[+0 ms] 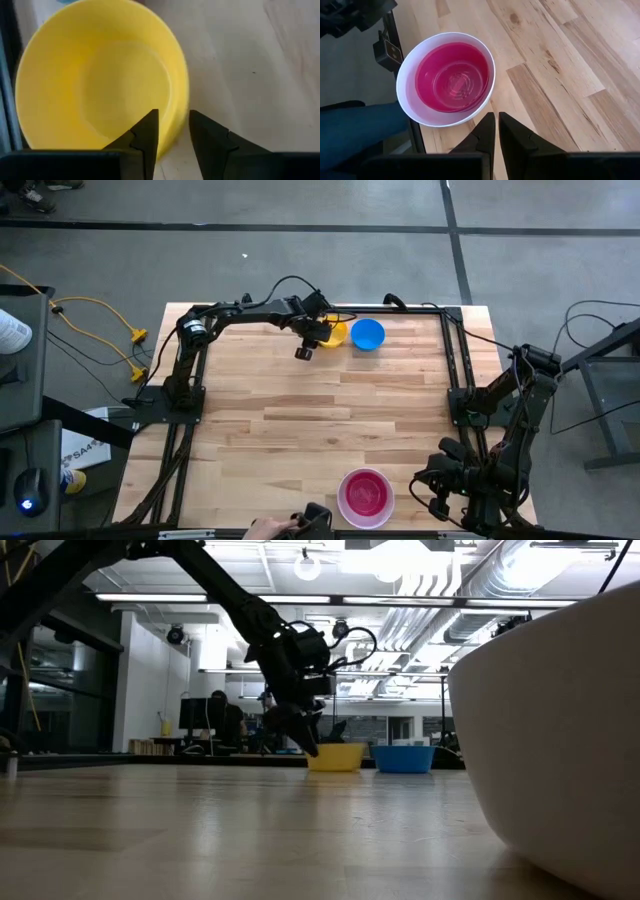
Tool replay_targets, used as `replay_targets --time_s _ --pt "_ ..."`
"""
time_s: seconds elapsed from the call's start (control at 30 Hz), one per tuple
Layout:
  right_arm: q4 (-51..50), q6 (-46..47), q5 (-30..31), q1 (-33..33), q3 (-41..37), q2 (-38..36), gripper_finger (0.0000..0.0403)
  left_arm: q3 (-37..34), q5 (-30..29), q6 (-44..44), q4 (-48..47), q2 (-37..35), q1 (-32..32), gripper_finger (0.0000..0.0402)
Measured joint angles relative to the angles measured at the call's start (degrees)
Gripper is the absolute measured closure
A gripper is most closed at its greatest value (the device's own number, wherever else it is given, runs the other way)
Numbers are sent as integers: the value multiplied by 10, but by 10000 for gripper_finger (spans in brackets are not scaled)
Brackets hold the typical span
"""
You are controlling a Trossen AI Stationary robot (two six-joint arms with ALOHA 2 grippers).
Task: Nest bowls inside each other
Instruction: Stack the yellow bowl on the red bowl
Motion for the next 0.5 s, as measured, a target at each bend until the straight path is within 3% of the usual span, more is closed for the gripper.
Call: replay_targets --time_s 0.23,0.5 --pt "5 0 0 0 0 0 387 14 -2 -5 -4 0 0 389" --pt "9 0 0 0 0 0 387 44 -1 -63 -29 0 -1 397"
